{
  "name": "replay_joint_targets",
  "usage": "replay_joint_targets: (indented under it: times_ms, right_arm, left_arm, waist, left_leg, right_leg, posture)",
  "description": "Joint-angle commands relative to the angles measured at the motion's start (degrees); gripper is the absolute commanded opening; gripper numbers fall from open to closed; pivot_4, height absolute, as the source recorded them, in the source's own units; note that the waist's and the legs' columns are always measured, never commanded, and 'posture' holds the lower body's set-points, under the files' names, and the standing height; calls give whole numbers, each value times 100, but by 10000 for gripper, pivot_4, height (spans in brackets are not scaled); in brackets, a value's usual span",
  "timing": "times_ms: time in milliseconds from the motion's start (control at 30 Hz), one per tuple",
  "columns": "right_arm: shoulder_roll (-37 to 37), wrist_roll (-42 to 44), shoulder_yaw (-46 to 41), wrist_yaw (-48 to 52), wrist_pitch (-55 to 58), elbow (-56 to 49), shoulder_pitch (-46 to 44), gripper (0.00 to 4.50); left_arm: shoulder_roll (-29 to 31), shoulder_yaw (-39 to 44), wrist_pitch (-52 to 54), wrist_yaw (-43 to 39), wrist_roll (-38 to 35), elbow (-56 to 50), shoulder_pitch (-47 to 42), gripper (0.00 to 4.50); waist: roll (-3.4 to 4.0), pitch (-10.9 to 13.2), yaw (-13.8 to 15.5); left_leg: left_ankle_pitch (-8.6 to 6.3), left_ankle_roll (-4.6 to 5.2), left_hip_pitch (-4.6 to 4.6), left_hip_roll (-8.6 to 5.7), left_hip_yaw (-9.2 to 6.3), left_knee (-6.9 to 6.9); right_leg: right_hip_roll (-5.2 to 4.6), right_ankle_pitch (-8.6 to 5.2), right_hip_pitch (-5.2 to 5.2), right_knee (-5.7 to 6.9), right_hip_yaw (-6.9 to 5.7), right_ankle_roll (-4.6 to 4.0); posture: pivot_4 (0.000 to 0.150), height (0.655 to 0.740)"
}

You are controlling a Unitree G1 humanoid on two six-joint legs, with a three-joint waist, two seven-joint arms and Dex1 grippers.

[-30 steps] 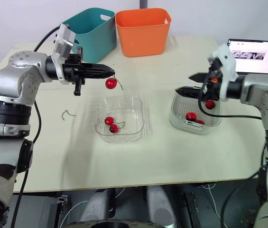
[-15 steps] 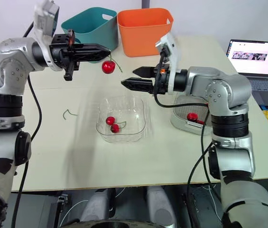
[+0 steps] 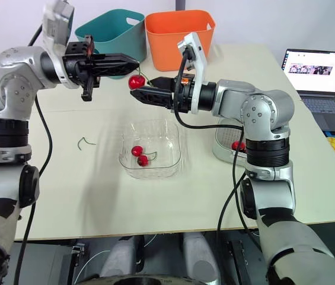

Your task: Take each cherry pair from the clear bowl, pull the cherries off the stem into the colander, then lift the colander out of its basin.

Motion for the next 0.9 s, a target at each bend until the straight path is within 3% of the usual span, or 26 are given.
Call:
replay_joint_targets:
  times_ms: [33, 233, 333, 600, 900]
  right_arm:
    - [117, 96, -13, -59, -79, -176, -182, 44838]
    - [241, 16, 35, -117, -181, -83, -237, 44838]
    - [282, -26, 61, -151, -255, -13, -261, 38543]
    - [313, -41, 127, -165, -276, -1, -258, 12559]
    - [-10, -259, 658, 118, -290, -337, 4, 12268]
  left_arm:
    - [19, 49, -81, 7, 3, -114, -23, 0]
    - [5, 13, -44, -2, -10, -178, 16, 0]
    - [7, 0, -37, 1, -13, -197, 30, 0]
    - [-7, -6, -44, 38, -4, -208, 49, 0]
    - [-48, 133, -66, 163, -51, -8, -158, 0]
  waist:
    - [0, 0, -2]
    - [0, 0, 0]
    - [0, 0, -2]
    - [0, 0, -3]
    - [0, 0, -2]
  left_leg:
    - [0, 0, 0, 0, 0, 0]
    - [0, 0, 0, 0, 0, 0]
    - [0, 0, 0, 0, 0, 0]
    - [0, 0, 0, 0, 0, 0]
    - [0, 0, 0, 0, 0, 0]
  right_leg:
    - [0, 0, 0, 0, 0, 0]
    - [0, 0, 0, 0, 0, 0]
    - [0, 0, 0, 0, 0, 0]
    - [0, 0, -1, 0, 0, 0]
    - [0, 0, 0, -1, 0, 0]
  posture:
    - [1500, 7400]
    - [1500, 7400]
    - [1500, 7400]
    - [1500, 7400]
    - [1500, 7400]
